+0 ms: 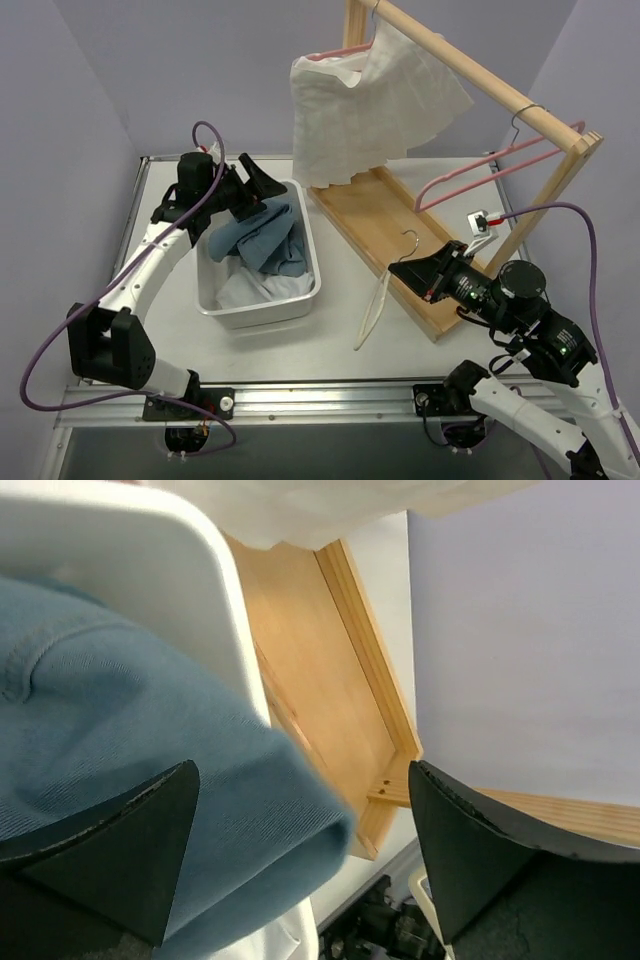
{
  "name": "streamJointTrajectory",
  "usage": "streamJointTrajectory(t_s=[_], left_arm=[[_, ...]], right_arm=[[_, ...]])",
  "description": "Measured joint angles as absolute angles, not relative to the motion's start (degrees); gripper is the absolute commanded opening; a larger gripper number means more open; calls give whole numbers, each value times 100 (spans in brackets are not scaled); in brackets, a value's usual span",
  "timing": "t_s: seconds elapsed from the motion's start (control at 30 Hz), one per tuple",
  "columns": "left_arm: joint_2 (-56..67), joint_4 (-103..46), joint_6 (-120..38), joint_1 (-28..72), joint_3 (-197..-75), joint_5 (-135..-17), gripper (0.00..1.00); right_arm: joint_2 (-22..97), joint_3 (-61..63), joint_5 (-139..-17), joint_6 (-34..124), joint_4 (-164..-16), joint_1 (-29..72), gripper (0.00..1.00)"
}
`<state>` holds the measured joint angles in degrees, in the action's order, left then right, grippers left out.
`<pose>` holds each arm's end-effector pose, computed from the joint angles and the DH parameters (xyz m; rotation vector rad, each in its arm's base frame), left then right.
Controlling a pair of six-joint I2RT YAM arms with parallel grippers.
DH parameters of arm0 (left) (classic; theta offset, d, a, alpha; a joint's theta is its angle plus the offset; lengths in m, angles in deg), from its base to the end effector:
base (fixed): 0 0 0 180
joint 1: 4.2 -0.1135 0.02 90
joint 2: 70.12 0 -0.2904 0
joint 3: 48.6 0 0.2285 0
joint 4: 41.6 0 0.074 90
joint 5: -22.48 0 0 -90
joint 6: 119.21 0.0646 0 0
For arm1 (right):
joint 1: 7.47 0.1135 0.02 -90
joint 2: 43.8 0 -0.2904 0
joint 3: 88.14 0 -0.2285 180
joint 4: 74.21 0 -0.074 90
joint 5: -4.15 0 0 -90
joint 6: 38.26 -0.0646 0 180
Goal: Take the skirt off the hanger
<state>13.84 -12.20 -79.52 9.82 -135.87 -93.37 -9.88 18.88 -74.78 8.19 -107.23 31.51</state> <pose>0.3194 -0.1088 0.3574 -0.3783 2.1459 -1.1353 0.0646 0.0682 0.4340 -0.1084 1.6062 1.2898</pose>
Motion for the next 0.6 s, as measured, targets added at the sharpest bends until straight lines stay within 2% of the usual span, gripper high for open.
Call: streamJointTrajectory(t_s=[0.17,0.37,0.5,0.6], left_arm=[[1083,-490,-7692,1380,-14182,-8428,94],[635,148,-7635,1436,-14271,-7488,94],[508,-7,-7250,1550,-14313,-7617,99],[785,-84,-6739,1913,-14905,-8233,100]], right_arm=[[-816,1888,-7620,841,-10826,3151,0],[-744,1837,-7799,852,-10876,3151,0],[-588,1789,-8003,850,-11057,3151,0],[-352,1695,-8199,850,-11280,3151,0]])
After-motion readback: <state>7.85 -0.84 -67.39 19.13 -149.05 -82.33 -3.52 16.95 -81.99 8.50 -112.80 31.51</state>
